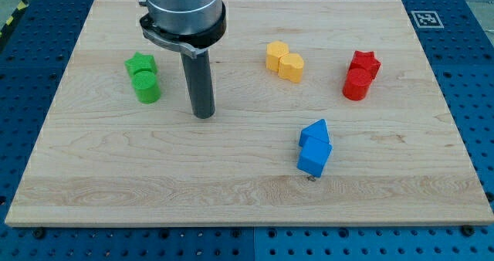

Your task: Place your arm at the left side of the red circle

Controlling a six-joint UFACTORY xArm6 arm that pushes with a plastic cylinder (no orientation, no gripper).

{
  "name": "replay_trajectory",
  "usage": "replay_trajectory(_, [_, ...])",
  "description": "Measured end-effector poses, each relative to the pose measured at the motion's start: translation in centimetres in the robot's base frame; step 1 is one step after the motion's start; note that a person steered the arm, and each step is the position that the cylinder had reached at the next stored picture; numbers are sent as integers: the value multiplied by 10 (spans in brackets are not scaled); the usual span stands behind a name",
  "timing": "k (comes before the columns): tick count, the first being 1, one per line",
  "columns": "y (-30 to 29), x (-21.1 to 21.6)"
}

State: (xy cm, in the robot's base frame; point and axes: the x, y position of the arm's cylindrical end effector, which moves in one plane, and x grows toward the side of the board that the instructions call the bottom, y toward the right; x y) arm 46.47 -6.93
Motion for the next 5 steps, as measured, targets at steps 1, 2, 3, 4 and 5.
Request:
replay_trajectory(1, [1,0])
replay_trajectory(2, [17,0])
replay_trajectory(3, [23,0])
replay_trajectory(4, [24,-17])
replay_trajectory(5, [40,-34])
